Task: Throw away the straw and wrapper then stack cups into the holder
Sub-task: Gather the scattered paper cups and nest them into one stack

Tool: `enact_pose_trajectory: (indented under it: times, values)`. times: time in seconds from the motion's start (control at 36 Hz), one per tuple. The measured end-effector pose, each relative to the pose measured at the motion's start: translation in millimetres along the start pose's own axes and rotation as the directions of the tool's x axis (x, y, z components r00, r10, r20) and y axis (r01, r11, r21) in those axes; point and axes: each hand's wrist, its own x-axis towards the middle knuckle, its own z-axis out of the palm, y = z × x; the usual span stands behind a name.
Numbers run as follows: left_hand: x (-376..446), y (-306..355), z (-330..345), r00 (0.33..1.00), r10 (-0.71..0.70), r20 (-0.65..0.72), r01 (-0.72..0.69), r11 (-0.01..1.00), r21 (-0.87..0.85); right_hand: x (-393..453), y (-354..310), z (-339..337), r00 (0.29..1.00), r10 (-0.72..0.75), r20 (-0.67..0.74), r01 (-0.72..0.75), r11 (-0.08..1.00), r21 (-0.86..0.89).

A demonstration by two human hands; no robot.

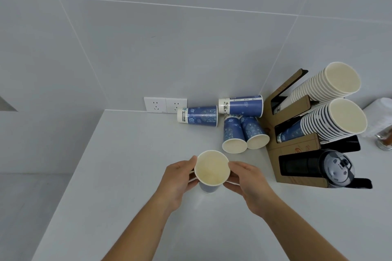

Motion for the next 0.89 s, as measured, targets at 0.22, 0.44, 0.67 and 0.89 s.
enact_pose_trajectory:
  times: [0.22, 0.44, 0.67, 0.89]
  values:
    - [-6, -8, 8, 0.998, 0.052, -0.038, -0.050, 0.998, 0.037, 9, 8, -5, 1.000, -0.006, -0.022, 0.005, 0.998, -0.055]
    - [-7, -3, 10, 0.994, 0.102, -0.039, -0.096, 0.986, 0.136, 9, 12, -9, 1.000, -0.005, 0.016, 0.005, 1.000, -0.025]
    - [-3, -6, 8, 0.993, 0.104, -0.048, -0.098, 0.988, 0.120, 10, 11, -7, 1.000, -0.010, 0.008, 0.010, 0.998, -0.059]
    - [-2, -8, 7, 0.993, 0.112, -0.046, -0.106, 0.986, 0.125, 9, 11, -8, 1.000, -0.009, 0.000, 0.009, 0.999, -0.043]
